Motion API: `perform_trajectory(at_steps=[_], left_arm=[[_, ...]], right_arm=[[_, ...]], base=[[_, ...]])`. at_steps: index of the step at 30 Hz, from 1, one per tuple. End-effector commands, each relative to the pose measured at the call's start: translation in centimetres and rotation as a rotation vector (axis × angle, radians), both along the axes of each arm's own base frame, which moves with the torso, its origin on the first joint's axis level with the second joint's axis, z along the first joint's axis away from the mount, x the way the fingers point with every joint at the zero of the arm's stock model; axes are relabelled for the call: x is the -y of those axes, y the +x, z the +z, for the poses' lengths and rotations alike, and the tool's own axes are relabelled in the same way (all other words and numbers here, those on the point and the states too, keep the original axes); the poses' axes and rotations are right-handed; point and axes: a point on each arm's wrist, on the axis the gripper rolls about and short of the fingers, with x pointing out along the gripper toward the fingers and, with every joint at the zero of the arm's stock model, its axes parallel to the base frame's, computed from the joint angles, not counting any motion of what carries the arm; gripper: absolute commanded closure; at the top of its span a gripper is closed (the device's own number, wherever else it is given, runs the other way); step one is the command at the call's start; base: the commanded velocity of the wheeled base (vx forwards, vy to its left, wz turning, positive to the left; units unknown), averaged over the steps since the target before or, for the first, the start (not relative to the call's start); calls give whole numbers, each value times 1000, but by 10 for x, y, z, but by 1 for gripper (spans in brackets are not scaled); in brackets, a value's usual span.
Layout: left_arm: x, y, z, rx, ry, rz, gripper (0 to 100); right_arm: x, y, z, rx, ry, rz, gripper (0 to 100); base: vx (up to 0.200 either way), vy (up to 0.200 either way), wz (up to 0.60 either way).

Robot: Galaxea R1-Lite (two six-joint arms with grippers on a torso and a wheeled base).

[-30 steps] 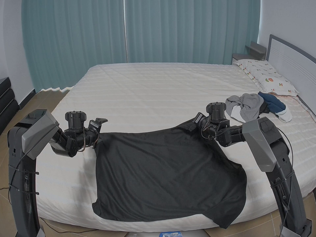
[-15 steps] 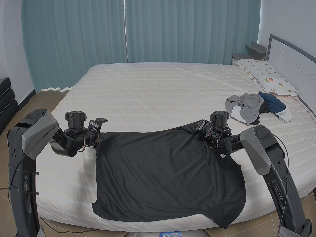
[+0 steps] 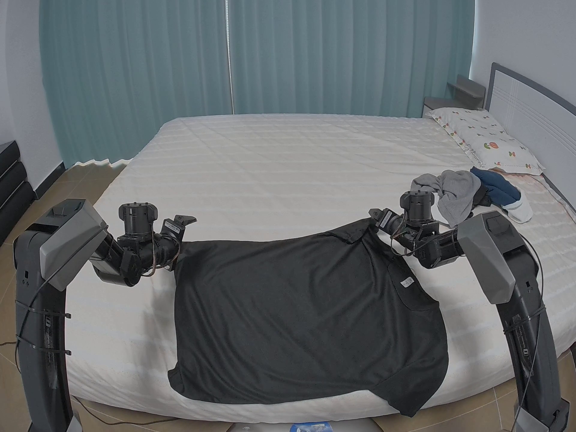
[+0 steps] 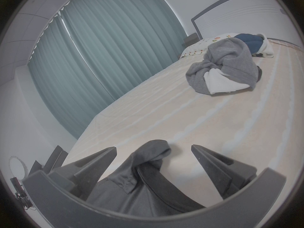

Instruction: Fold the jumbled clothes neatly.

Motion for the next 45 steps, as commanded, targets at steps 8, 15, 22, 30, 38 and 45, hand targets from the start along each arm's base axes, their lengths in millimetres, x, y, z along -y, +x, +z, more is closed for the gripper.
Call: perform_trajectory(at_steps=[8, 15, 22, 30, 38, 45], left_arm=[[0, 0, 0, -2, 5, -3, 0], [-1, 0, 0, -3, 5, -1, 0], [0, 0, 0, -2, 5, -3, 0], [-1, 0, 0, 0, 5, -1, 0], [-1, 1, 1, 1, 5, -1, 0], [-1, 2, 3, 14, 4, -1, 0]], right_arm=[[30, -34, 10, -121, -44, 71, 0], [29, -36, -6, -150, -117, 109, 0], [19, -36, -16, -148, -128, 130, 0], [18, -36, -37, -176, -163, 147, 0], [23, -33, -32, -159, -167, 136, 100], [37, -23, -23, -100, -155, 89, 100]], base=[[0, 0, 0], [0, 0, 0], [0, 0, 0], [0, 0, 0], [0, 0, 0], [0, 0, 0]])
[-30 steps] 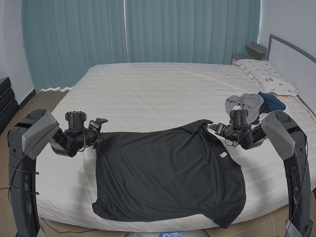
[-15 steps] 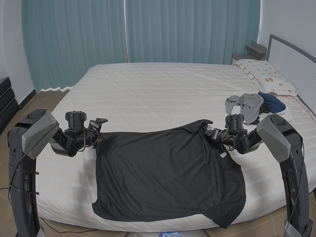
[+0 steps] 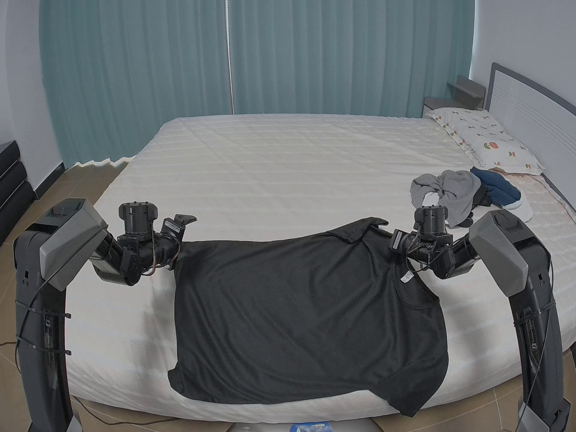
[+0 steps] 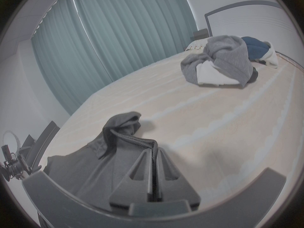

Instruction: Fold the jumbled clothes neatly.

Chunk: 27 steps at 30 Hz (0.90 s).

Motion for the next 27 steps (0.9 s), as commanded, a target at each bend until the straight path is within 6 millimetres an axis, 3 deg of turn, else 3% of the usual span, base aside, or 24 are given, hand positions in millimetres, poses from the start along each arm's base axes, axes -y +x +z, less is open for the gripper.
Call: perform_trajectory(at_steps=[1, 14, 27], left_arm=[[0, 2, 2, 15, 0, 2, 0], [-1, 28, 0, 46, 20, 49, 0], [-5, 49, -14, 35, 227, 205, 0]], right_arm=[[7, 4, 0, 16, 7, -18, 100], [15, 9, -5, 52, 8, -59, 100], [15, 8, -10, 38, 16, -70, 100]], base=[[0, 0, 0], [0, 0, 0], [0, 0, 0]])
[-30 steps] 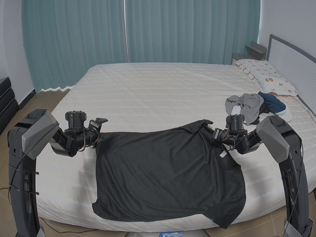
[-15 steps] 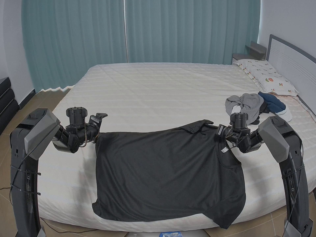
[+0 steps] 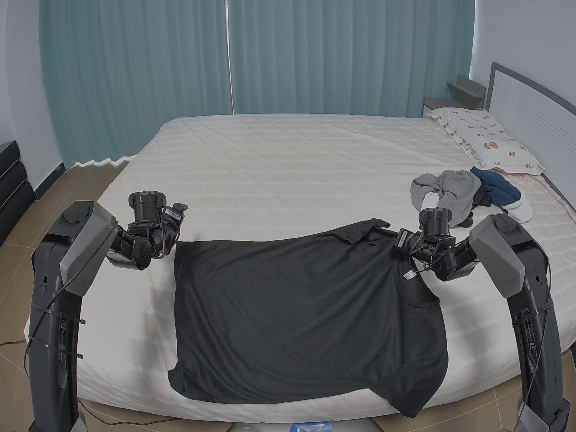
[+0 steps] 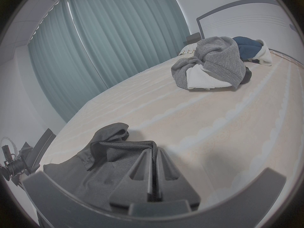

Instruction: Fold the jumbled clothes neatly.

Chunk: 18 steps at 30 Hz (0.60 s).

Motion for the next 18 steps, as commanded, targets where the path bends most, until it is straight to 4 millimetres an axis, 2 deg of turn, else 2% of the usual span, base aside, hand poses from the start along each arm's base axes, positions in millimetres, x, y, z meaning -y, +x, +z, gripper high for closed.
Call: perform_trajectory(at_steps=[1, 3, 18], left_arm=[[0, 3, -22, -31, 91, -18, 0], [1, 3, -28, -42, 137, -35, 0], [10, 3, -39, -64, 171, -69, 0]], right_arm=[[-1, 0, -1, -2, 0, 1, 100], [-1, 0, 0, -1, 0, 1, 100], [-1, 0, 0, -1, 14, -5, 100]], base=[[0, 0, 0], [0, 0, 0], [0, 0, 0]])
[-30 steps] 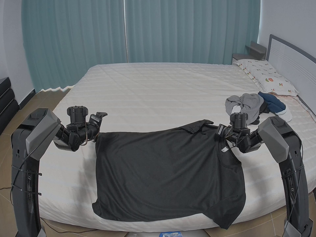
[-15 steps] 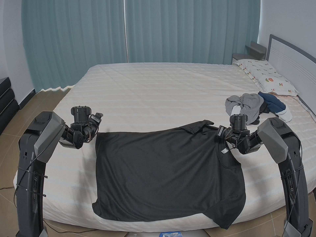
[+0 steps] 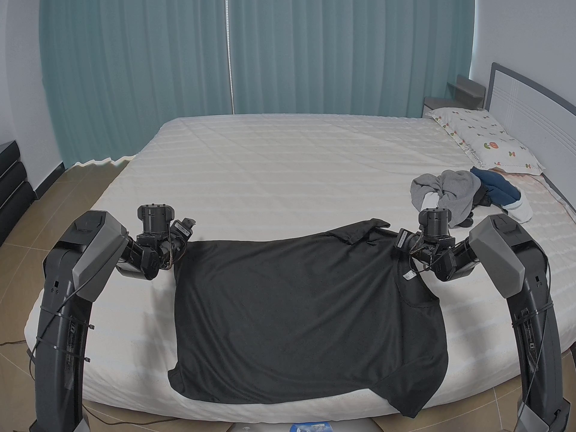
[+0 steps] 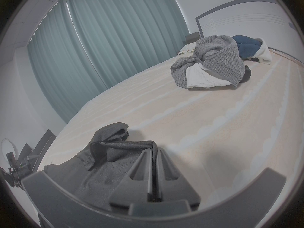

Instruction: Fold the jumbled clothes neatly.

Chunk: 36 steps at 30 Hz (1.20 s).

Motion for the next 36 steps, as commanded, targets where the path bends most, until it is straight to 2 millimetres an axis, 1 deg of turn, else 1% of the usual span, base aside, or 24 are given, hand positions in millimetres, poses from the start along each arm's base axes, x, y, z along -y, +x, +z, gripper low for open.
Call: perform_trajectory(at_steps=[1, 2, 3, 11, 18, 25, 26, 28, 33, 36], left_arm=[[3, 1, -7, -11, 6, -7, 0], [3, 1, -9, -14, 6, -7, 0], [3, 1, -9, -14, 8, -8, 100], [1, 1, -11, -12, 9, 1, 100], [3, 10, 3, 41, 34, 60, 100], [-9, 20, 13, 84, 30, 81, 100], [-9, 21, 13, 84, 31, 81, 100], [-14, 28, 20, 94, 30, 90, 100], [-20, 39, 29, 84, 30, 101, 100], [-21, 40, 25, 75, 35, 97, 100]], right_arm=[[0, 0, 0, -1, 4, -1, 100], [0, 0, 0, -1, 4, -1, 100], [-1, 0, 0, -1, 5, 0, 100], [-2, 0, 0, -1, 5, 1, 100], [-2, 2, 0, 12, 58, -32, 100], [8, 5, 6, 67, 59, -70, 100], [8, 5, 6, 69, 62, -69, 100], [8, 7, 7, 87, 64, -70, 100], [8, 8, 9, 116, 74, -75, 100], [8, 9, 10, 122, 79, -76, 100]], base=[[0, 0, 0], [0, 0, 0], [0, 0, 0], [0, 0, 0], [0, 0, 0], [0, 0, 0], [0, 0, 0], [0, 0, 0], [0, 0, 0], [0, 0, 0]])
